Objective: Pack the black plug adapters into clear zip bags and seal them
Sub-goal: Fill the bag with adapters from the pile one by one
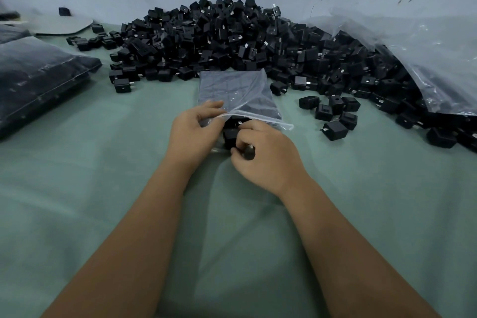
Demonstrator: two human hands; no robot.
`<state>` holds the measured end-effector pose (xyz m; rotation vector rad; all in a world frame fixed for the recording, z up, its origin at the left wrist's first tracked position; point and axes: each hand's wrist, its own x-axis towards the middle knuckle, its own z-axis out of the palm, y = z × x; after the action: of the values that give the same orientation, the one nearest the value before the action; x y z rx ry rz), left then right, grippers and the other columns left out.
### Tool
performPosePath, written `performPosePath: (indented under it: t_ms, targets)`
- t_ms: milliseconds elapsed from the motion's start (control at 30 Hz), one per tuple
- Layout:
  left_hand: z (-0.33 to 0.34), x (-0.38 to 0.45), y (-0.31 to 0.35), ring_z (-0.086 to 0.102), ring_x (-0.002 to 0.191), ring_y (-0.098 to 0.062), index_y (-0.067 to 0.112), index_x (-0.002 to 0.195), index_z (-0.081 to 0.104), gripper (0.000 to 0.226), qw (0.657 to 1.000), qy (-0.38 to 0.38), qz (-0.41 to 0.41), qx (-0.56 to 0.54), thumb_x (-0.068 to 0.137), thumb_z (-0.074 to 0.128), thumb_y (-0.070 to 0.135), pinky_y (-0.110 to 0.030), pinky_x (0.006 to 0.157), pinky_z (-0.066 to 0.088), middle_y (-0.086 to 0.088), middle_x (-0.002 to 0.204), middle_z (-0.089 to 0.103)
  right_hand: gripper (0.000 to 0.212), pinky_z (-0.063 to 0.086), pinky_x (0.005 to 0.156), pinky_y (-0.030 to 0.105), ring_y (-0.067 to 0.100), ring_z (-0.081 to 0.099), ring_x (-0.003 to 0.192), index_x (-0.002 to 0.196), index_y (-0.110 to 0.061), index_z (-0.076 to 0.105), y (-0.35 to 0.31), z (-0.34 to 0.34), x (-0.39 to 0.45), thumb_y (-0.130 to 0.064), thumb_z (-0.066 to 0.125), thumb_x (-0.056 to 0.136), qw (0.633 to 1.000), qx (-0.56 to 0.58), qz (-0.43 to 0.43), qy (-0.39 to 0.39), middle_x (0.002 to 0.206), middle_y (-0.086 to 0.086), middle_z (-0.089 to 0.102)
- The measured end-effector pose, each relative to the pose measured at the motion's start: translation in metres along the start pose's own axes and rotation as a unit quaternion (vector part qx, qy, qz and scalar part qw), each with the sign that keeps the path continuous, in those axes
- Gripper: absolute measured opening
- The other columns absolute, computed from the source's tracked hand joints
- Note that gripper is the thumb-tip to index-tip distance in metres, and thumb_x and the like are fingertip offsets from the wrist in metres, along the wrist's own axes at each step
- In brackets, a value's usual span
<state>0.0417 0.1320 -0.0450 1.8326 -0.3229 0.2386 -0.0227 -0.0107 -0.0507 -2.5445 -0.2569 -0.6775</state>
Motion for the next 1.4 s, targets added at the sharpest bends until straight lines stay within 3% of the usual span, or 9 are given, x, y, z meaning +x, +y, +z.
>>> performPosePath:
  t_ms: [167,433,500,600,800,900,1100,1267,1400]
  targets:
    - [-0.0008,-0.0021,0.0011,0.063,0.088,0.005,0.021,0.077,0.068,0.012,0.998,0.051,-0.001,-0.027,0.085,0.066,0.012,-0.008,0.072,0.046,0.014,0.102,0.07,0.006,0.052,0.077,0.033,0.008,0.057,0.098,0.081,-0.026,0.068,0.0002,0.0007,0.0,-0.03,0.065,0.078,0.998,0.055,0.006,-0.024,0.112,-0.016,0.059]
    - [-0.0036,-0.004,0.0022,0.067,0.09,-0.021,0.011,0.078,0.068,0.003,0.997,0.055,-0.001,-0.06,0.077,0.067,0.014,-0.042,0.084,0.054,0.005,0.094,0.072,0.013,0.047,0.075,0.027,0.003,0.053,0.096,0.089,-0.034,0.07,0.0,-0.0009,0.0007,-0.039,0.059,0.084,0.997,0.047,0.036,-0.051,0.11,-0.017,0.055]
    - [-0.004,-0.004,0.0029,0.066,0.082,-0.023,0.016,0.079,0.067,0.004,0.997,0.05,-0.008,-0.066,0.076,0.066,0.014,-0.042,0.077,0.055,0.006,0.091,0.071,0.013,0.046,0.074,0.026,0.003,0.053,0.096,0.09,-0.034,0.069,-0.0005,-0.002,0.001,-0.039,0.058,0.084,0.997,0.048,0.037,-0.057,0.108,-0.017,0.055]
    - [-0.0038,-0.0034,0.0013,0.056,0.066,-0.012,0.023,0.085,0.065,0.022,0.999,0.024,-0.007,-0.044,0.078,0.062,0.002,-0.032,0.064,0.051,0.008,0.089,0.068,0.016,0.048,0.076,0.029,0.004,0.053,0.1,0.097,-0.032,0.068,-0.0018,-0.003,0.0019,-0.037,0.059,0.085,0.996,0.049,0.03,-0.07,0.11,-0.017,0.057]
    - [-0.0032,-0.0023,0.0006,0.055,0.081,0.004,0.024,0.093,0.064,0.037,1.0,-0.007,0.011,-0.003,0.076,0.055,-0.007,-0.01,0.069,0.045,0.011,0.099,0.065,0.025,0.048,0.086,0.035,0.007,0.05,0.112,0.109,-0.031,0.068,-0.0021,-0.0029,0.0033,-0.035,0.06,0.085,0.996,0.038,0.01,-0.083,0.119,-0.016,0.057]
    - [-0.0033,-0.001,-0.0003,0.059,0.087,-0.003,0.025,0.094,0.065,0.039,1.0,-0.002,0.004,-0.003,0.077,0.053,-0.008,-0.015,0.072,0.049,0.009,0.1,0.066,0.028,0.046,0.09,0.034,0.01,0.049,0.112,0.111,-0.031,0.069,-0.0012,-0.0021,0.0032,-0.035,0.061,0.085,0.996,0.03,0.005,-0.079,0.118,-0.012,0.057]
    - [-0.0023,-0.0007,0.0017,0.058,0.07,-0.004,0.023,0.089,0.065,0.035,0.998,0.05,-0.011,-0.045,0.08,0.05,-0.007,-0.012,0.062,0.048,0.014,0.088,0.066,0.038,0.033,0.103,0.027,0.01,0.042,0.121,0.125,-0.034,0.063,0.0014,-0.0002,0.0044,-0.039,0.058,0.088,0.994,-0.013,-0.006,-0.108,0.133,-0.013,0.051]
    - [-0.0029,-0.0025,0.0034,0.058,0.073,-0.005,0.024,0.089,0.064,0.03,0.997,0.051,-0.009,-0.056,0.08,0.051,-0.001,-0.018,0.065,0.048,0.011,0.09,0.066,0.042,0.03,0.108,0.033,0.012,0.038,0.127,0.131,-0.037,0.056,0.0016,0.0016,0.0056,-0.04,0.056,0.089,0.99,-0.035,-0.021,-0.132,0.142,-0.014,0.044]
    - [-0.0012,-0.0032,0.0017,0.062,0.101,-0.013,0.026,0.102,0.066,0.04,0.997,-0.032,0.048,0.055,0.069,0.048,0.013,-0.032,0.088,0.052,0.003,0.108,0.067,0.035,0.035,0.102,0.032,0.012,0.045,0.12,0.121,-0.034,0.063,-0.0004,0.0,0.0055,-0.034,0.058,0.087,0.992,-0.023,-0.043,-0.115,0.131,-0.015,0.053]
